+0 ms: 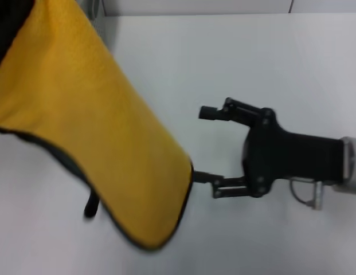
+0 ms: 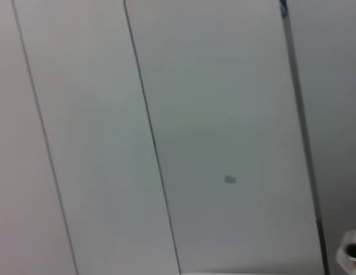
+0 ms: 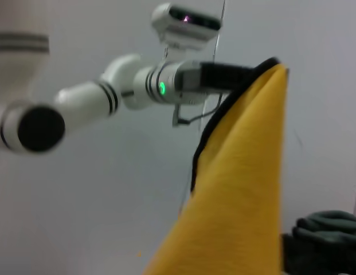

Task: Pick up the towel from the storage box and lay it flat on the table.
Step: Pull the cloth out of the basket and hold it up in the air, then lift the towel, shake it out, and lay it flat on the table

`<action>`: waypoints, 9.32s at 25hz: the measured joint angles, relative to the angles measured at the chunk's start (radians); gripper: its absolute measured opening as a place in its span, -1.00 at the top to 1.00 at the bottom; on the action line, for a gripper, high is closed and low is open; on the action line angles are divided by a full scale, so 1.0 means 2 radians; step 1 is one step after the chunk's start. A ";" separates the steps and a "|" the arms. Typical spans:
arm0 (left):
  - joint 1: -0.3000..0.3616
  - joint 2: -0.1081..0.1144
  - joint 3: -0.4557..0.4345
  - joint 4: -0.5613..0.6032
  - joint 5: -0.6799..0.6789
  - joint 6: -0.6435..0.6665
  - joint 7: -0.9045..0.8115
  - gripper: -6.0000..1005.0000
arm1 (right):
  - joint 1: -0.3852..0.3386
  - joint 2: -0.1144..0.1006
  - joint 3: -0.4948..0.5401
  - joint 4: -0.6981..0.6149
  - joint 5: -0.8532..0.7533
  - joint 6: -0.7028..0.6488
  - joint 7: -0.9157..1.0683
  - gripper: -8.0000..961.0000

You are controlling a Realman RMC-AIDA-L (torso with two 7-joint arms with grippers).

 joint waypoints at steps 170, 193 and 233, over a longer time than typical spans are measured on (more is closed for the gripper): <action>0.064 -0.003 0.383 -0.106 0.105 -0.207 0.102 0.86 | 0.039 -0.051 0.165 -0.167 0.040 -0.004 0.378 0.96; 0.059 -0.003 0.372 -0.114 0.111 -0.197 0.108 0.87 | 0.004 -0.048 0.244 -0.188 0.039 -0.037 0.391 0.95; 0.039 -0.004 0.304 -0.192 0.071 -0.142 0.118 0.67 | -0.003 -0.041 0.252 -0.170 0.036 -0.055 0.398 0.90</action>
